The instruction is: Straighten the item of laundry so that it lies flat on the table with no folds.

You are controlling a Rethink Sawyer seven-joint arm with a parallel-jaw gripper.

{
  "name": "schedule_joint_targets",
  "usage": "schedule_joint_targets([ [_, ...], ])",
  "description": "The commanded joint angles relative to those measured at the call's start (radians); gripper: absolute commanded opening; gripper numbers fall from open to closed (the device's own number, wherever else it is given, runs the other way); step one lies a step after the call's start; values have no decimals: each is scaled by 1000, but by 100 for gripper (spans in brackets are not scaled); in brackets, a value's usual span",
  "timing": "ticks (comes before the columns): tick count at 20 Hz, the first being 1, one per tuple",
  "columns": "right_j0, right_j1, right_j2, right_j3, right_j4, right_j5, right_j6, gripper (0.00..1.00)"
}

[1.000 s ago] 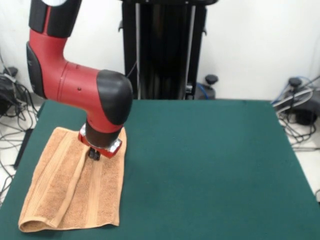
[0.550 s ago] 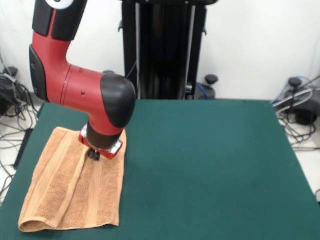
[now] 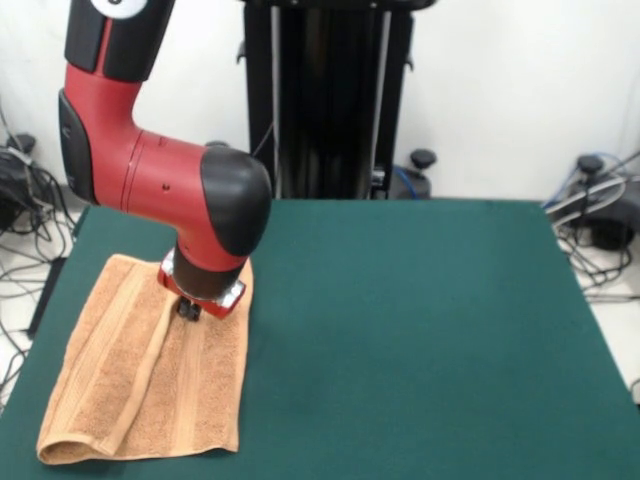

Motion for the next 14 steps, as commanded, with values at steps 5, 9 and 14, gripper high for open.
schedule_joint_targets([
  [5, 99, 252, 319, -84, 158, -300, 215, 0],
  [9, 133, 250, 277, -104, 171, -243, 245, 0],
  [14, 215, 249, 149, -144, 158, -128, 292, 0],
])
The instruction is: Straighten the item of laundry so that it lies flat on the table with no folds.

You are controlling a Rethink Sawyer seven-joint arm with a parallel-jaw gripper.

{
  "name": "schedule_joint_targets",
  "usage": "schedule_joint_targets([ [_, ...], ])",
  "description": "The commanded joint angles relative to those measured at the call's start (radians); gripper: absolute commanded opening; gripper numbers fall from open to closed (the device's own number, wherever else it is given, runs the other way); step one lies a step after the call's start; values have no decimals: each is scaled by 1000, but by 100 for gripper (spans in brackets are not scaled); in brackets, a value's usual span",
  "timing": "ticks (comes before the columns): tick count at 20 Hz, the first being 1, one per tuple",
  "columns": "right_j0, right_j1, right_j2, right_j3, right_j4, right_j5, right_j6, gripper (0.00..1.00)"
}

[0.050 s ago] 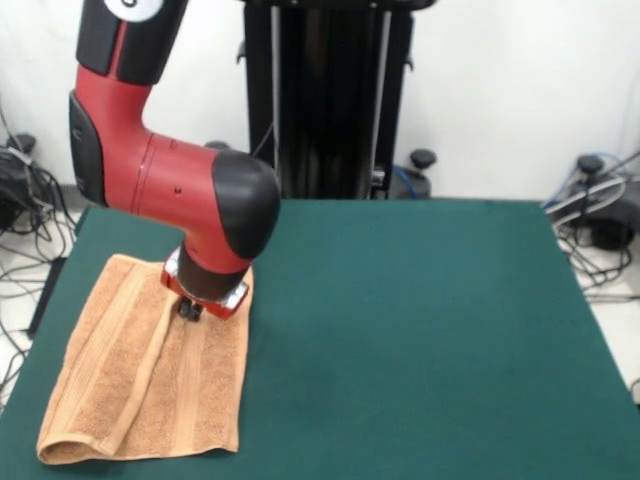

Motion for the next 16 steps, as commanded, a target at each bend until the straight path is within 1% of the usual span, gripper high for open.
schedule_joint_targets([
  [1, 192, 229, 158, -140, 143, -107, 320, 0],
  [4, 326, 284, -39, -246, 101, 8, 434, 0],
  [6, 348, 297, -85, -263, 90, 17, 433, 0],
  [11, 325, 290, -61, -257, 127, 16, 368, 0],
  [16, 295, 292, 6, -249, 162, -40, 332, 0],
])
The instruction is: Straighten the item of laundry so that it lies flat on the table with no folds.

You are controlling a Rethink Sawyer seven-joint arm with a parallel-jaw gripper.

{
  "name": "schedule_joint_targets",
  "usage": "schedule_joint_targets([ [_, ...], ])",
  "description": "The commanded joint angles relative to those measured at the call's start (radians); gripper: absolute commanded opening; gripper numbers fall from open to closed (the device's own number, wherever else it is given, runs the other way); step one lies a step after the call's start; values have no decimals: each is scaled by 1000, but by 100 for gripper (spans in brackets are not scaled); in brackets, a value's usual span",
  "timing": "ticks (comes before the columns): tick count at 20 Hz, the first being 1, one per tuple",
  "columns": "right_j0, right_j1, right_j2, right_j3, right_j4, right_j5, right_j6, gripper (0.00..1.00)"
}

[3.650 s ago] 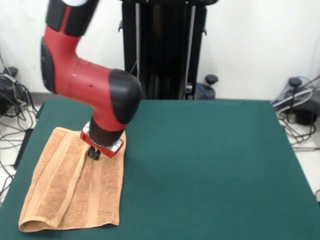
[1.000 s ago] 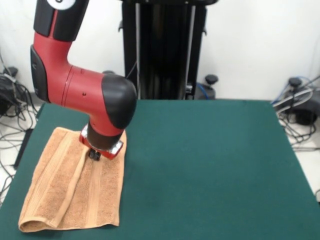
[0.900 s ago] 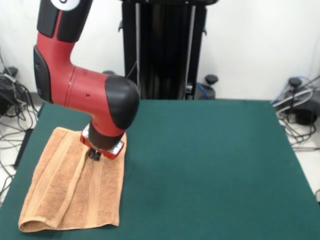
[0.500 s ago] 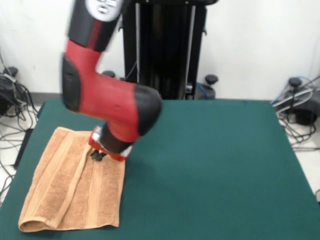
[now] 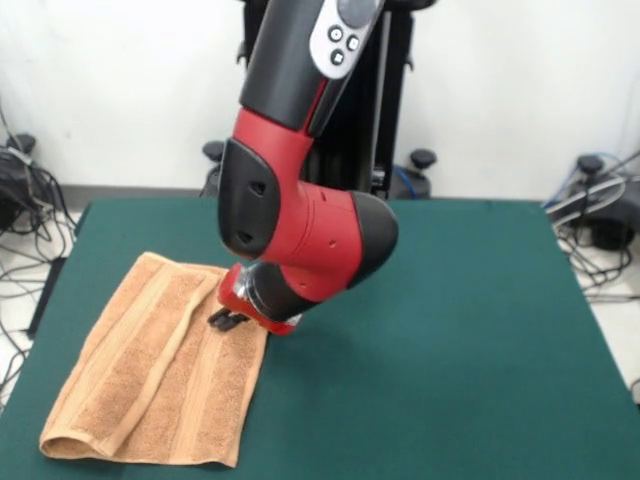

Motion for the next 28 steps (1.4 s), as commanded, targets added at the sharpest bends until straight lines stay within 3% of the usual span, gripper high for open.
schedule_joint_targets([
  [1, 5, 127, 229, -77, 164, -170, 282, 0],
  [7, -32, 124, 302, -60, 211, -253, 252, 0],
  [13, -206, 35, 578, 139, 240, -460, 98, 0],
  [18, -207, 39, 595, 131, 239, -440, 141, 0],
  [20, -139, 50, 513, 78, 245, -372, 218, 0],
  [21, -52, 72, 398, 1, 243, -261, 311, 0],
  [24, 75, 153, 199, -163, 239, -1, 465, 0],
  [28, 105, 191, 144, -207, 271, 12, 518, 0],
])
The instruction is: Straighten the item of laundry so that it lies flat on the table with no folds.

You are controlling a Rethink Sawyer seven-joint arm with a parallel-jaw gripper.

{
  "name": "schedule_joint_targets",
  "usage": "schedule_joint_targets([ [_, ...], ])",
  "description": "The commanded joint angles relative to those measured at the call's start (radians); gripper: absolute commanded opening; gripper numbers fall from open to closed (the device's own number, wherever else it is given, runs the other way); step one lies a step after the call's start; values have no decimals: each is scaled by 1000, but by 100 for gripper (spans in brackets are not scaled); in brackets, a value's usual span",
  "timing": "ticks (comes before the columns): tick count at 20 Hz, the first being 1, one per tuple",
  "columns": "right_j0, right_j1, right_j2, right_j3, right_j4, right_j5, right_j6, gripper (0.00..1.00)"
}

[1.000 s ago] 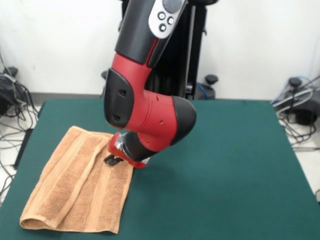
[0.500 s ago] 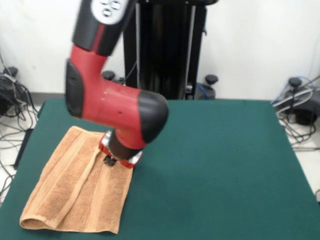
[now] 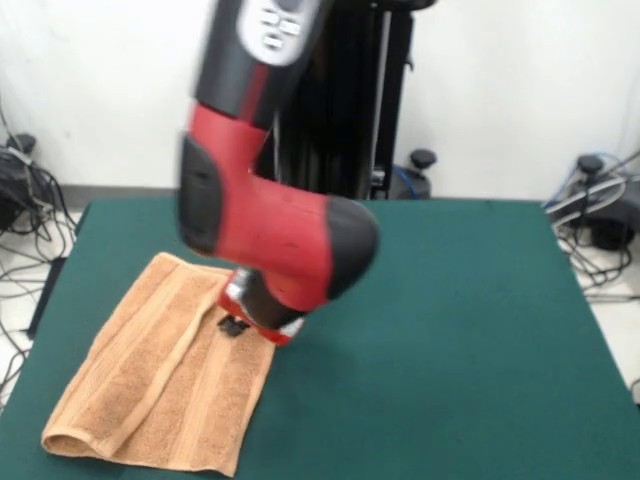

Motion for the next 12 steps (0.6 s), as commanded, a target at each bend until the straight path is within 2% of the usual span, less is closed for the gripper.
schedule_joint_targets([
  [1, 155, 211, 107, -173, 162, -90, 472, 0],
  [5, 141, 180, 159, -125, 182, -207, 471, 0],
  [8, 110, 146, 235, -69, 192, -307, 447, 0],
  [12, 83, 126, 290, -37, 188, -380, 429, 0],
])
